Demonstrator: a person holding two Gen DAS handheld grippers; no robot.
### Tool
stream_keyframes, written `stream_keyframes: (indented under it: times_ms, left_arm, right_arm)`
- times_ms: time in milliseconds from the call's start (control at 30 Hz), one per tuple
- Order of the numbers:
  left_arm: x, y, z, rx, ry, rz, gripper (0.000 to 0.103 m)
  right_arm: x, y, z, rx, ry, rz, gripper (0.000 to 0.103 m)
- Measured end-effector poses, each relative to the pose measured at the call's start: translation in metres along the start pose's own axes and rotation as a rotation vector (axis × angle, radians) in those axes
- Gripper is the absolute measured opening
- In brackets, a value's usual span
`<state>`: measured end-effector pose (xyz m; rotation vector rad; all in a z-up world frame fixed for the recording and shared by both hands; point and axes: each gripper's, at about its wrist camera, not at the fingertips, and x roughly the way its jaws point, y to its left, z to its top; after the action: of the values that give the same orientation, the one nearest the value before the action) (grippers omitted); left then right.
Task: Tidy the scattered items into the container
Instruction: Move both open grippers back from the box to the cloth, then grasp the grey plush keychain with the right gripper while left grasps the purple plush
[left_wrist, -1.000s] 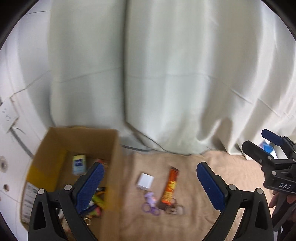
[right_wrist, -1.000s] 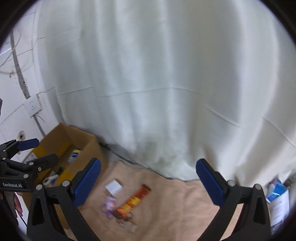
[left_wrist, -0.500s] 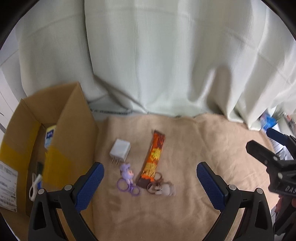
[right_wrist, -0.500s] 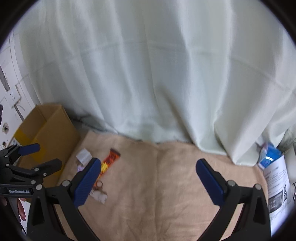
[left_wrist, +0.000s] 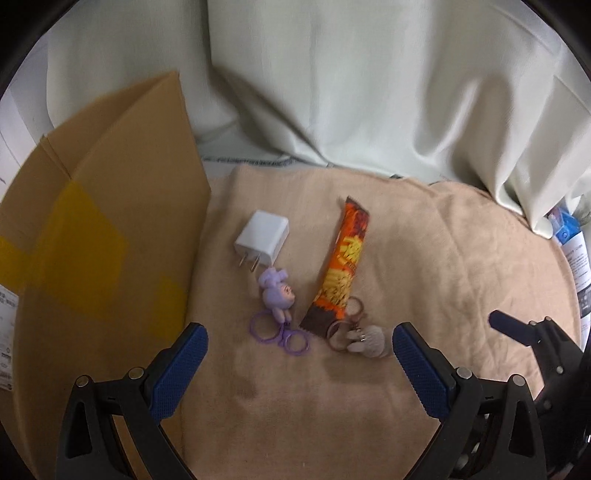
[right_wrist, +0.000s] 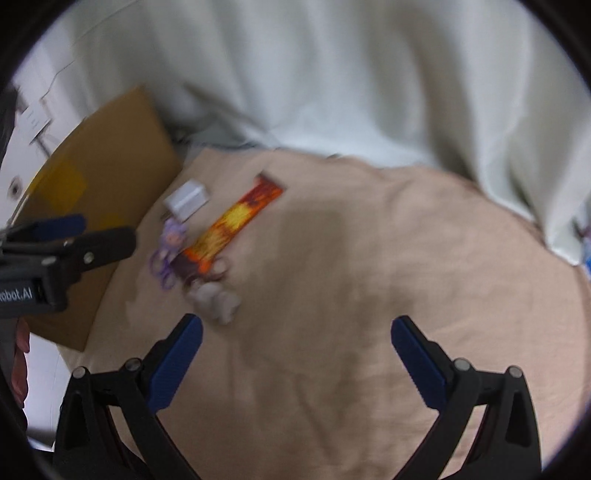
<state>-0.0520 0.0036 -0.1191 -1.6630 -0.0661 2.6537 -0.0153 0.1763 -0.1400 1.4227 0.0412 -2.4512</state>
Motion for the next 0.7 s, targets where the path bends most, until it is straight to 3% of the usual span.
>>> stream_keyframes:
  times_ms: [233,500,667,700]
  left_arm:
    - [0.032,0.01,-0.005,-0.036,0.036,0.016,0.101]
    - [0.043,0.014,-0.01,-0.05,0.052,0.014,0.101]
    - [0.043,0.015,-0.011,-0.054,0.046,-0.006,0.101]
    - [0.042,0.016,-0.011,-0.053,0.046,-0.008,0.101]
  right_arm:
    - [0.024,0.029,-0.005,-0.063,0.001,0.07,0.097]
    - [0.044,0.038,-0.002,-0.093,0.014,0.108,0.071]
    - [0.055,0.045,0.001,-0.118,0.034,0.16,0.068]
    - [0.056,0.047,0.001,-0.127,0.037,0.161,0.063]
